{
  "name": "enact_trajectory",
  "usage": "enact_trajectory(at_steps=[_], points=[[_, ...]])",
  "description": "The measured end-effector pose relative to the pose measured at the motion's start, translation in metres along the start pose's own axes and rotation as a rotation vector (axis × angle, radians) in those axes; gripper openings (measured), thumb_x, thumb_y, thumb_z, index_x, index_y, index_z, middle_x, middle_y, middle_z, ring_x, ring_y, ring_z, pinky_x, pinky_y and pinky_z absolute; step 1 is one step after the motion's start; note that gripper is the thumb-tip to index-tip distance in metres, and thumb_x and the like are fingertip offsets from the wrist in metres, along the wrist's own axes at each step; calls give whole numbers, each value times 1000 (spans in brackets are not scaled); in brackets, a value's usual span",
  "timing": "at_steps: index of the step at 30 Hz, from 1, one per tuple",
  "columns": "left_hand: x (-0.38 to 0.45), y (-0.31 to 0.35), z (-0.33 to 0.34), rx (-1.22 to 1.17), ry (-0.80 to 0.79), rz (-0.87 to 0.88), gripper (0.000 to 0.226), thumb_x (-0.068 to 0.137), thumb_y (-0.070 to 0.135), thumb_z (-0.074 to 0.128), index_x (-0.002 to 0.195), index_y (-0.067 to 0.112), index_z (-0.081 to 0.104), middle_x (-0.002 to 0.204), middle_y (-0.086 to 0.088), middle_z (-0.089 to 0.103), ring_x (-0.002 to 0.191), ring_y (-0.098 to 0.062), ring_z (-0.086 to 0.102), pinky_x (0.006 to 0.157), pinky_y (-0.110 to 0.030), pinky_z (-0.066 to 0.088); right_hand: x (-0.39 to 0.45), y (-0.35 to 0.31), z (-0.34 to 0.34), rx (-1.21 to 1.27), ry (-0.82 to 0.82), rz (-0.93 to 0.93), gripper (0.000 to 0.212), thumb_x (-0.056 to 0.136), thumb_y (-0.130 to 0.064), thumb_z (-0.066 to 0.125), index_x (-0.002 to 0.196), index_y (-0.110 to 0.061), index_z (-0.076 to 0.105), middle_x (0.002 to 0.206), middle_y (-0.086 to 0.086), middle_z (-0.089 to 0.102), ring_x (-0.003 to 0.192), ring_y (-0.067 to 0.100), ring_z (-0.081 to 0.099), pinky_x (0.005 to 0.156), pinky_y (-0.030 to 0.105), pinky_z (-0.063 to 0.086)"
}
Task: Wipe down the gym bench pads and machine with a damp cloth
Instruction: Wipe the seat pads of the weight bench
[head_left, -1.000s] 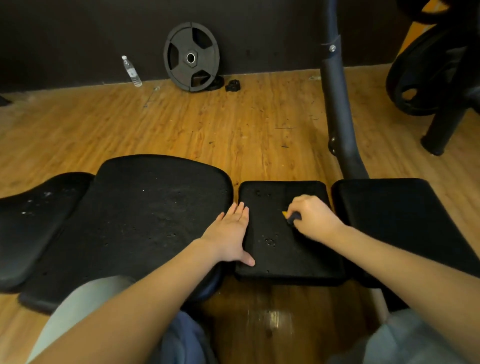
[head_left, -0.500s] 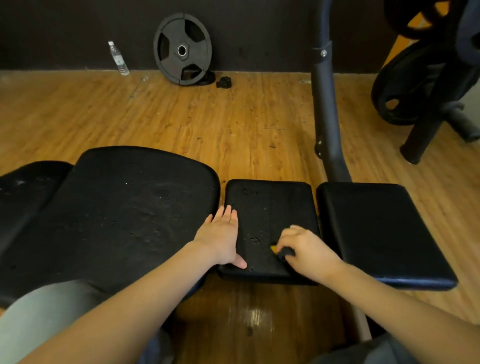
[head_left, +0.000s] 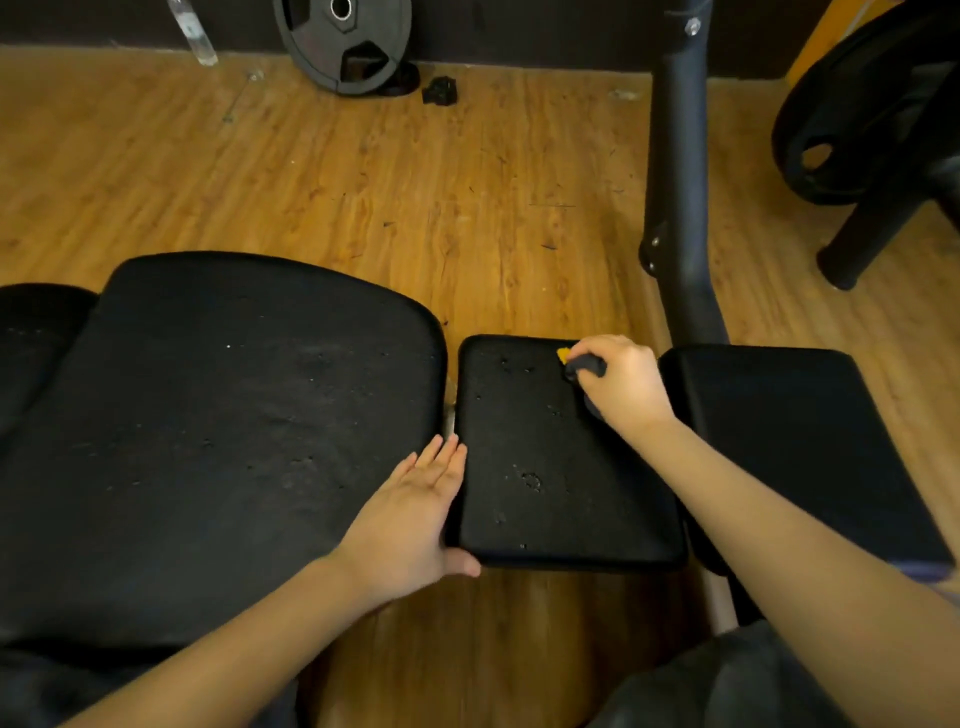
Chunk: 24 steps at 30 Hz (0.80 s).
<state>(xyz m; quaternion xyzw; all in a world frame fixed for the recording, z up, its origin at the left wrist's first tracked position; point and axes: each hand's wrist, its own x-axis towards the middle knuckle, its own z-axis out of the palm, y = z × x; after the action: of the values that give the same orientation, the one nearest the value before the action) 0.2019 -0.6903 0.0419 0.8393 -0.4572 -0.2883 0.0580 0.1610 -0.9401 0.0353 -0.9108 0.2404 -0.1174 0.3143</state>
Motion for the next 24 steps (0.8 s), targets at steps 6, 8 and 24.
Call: enact_trajectory(at_steps=[6,8,24], points=[[0,2,-8,-15,21,-8,109,81,50,66,151,6,-5,159,-7,-4,147,-17,-4,119,-30,5,1,-20,-4,5,-43,134,21,93,-3,49,100,-8,68,98,5,61,86,14,57,71,19,44],[3,5,-2,56,46,-22,106,82,49,66,151,6,-3,159,-8,-3,147,-20,-3,118,-34,5,-8,-17,-1,-40,-79,88,21,92,-2,50,96,-12,69,100,7,63,86,18,60,69,20,44],[-10,16,14,69,141,-92,84,93,41,54,152,8,4,160,-5,8,147,-19,1,119,-36,9,-103,-25,-27,-91,-285,-14,20,88,-3,56,93,-16,70,100,-4,59,92,9,57,81,16,42]])
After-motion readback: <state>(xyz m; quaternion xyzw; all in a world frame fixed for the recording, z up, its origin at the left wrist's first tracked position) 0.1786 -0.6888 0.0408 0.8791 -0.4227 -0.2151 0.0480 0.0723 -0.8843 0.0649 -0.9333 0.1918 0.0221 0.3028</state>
